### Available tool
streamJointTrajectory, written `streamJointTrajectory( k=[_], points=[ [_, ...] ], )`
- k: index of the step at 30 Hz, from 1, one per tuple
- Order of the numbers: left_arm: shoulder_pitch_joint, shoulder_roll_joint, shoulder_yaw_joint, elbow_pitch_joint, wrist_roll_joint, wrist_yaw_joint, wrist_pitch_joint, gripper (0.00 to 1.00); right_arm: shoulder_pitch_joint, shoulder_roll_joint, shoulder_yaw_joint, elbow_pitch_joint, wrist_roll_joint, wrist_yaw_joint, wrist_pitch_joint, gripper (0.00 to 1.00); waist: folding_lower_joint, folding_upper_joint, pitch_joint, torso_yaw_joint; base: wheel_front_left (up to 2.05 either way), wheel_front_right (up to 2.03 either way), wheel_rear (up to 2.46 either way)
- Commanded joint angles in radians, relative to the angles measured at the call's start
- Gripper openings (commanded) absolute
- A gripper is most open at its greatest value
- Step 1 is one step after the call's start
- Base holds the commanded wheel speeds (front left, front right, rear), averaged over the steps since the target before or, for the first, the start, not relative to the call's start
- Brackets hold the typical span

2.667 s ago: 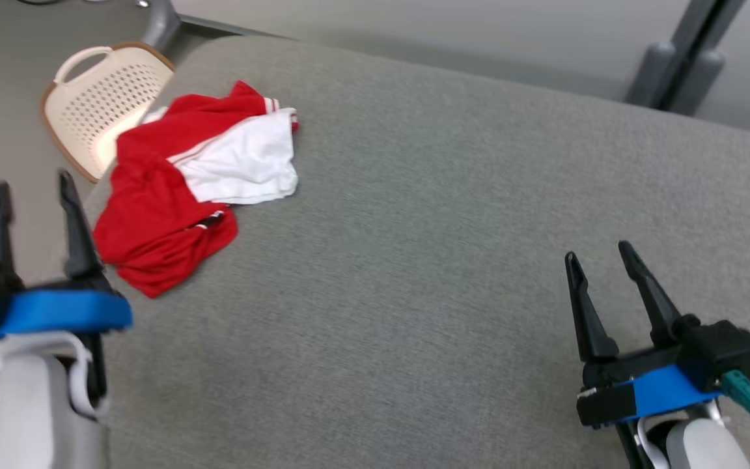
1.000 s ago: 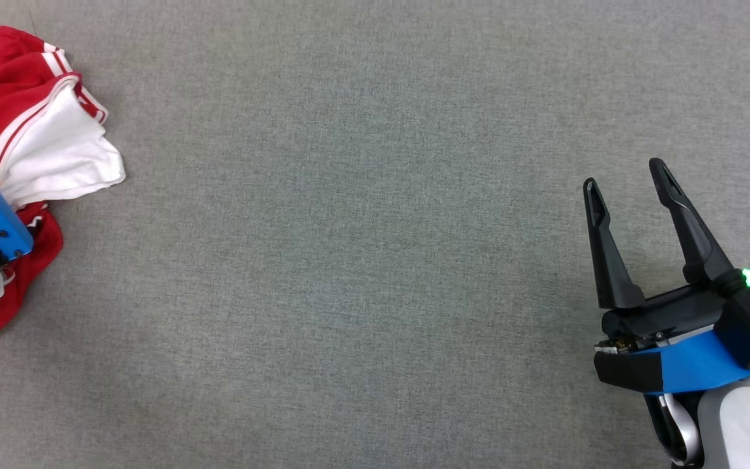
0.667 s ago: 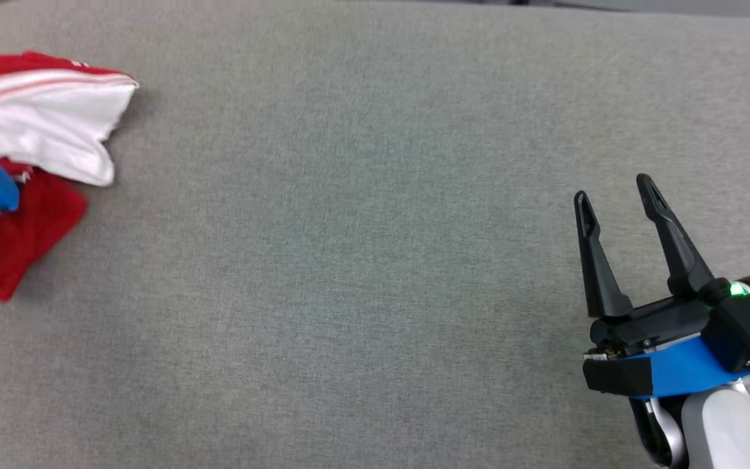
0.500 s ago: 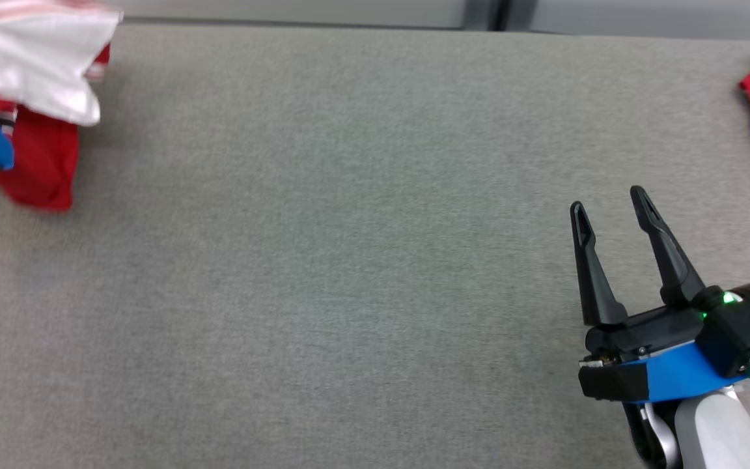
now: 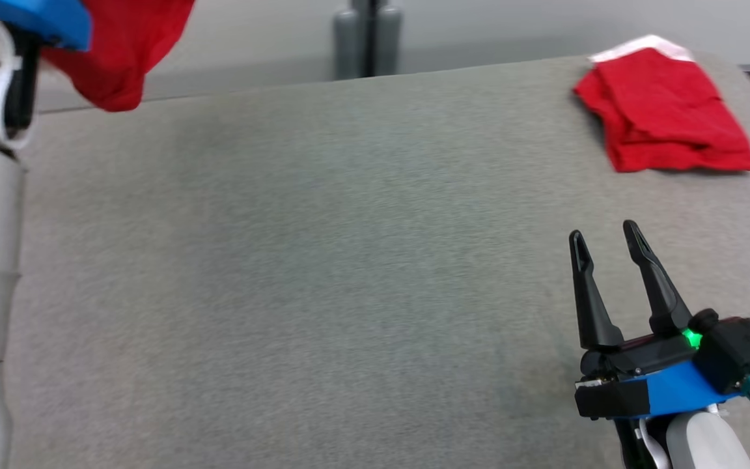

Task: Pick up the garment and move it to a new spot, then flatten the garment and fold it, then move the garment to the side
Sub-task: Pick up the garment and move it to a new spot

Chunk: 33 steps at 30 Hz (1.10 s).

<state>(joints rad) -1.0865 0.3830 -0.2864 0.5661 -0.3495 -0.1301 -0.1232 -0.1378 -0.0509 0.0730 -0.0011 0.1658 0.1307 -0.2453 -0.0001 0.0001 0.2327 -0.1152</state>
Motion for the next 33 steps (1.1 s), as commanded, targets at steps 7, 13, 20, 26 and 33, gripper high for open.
streamJointTrajectory(
  k=[7,13,20,26,33],
  points=[
    [0.009,-0.076,-0.108,-0.157,-0.030,0.000,0.051,0.00,0.014,0.001,0.018,0.041,0.053,0.000,-0.019,1.00,0.0001,-0.0001,-0.017,-0.161,0.00,0.00,0.00],
    [0.117,-0.119,-0.169,-0.173,-0.062,0.000,0.053,0.00,0.010,0.001,0.029,0.041,0.075,0.000,-0.020,1.00,0.0001,-0.0001,-0.016,-0.191,0.00,0.00,0.00],
    [0.296,-0.143,-0.226,-0.124,-0.086,0.001,0.035,0.00,0.020,0.001,0.030,0.039,0.082,0.000,-0.021,1.00,0.0001,-0.0001,-0.017,-0.186,0.00,0.00,0.00],
    [0.447,-0.165,-0.297,-0.053,-0.087,0.001,-0.001,0.00,0.019,0.001,0.031,0.048,0.076,0.000,-0.020,1.00,0.0001,-0.0001,-0.021,-0.161,0.00,0.00,0.00],
    [0.580,-0.207,-0.360,-0.010,-0.098,0.004,-0.046,0.19,0.027,0.001,0.035,0.064,0.066,0.000,-0.020,1.00,0.0001,-0.0001,-0.038,-0.124,0.00,0.00,0.00]
  ],
)
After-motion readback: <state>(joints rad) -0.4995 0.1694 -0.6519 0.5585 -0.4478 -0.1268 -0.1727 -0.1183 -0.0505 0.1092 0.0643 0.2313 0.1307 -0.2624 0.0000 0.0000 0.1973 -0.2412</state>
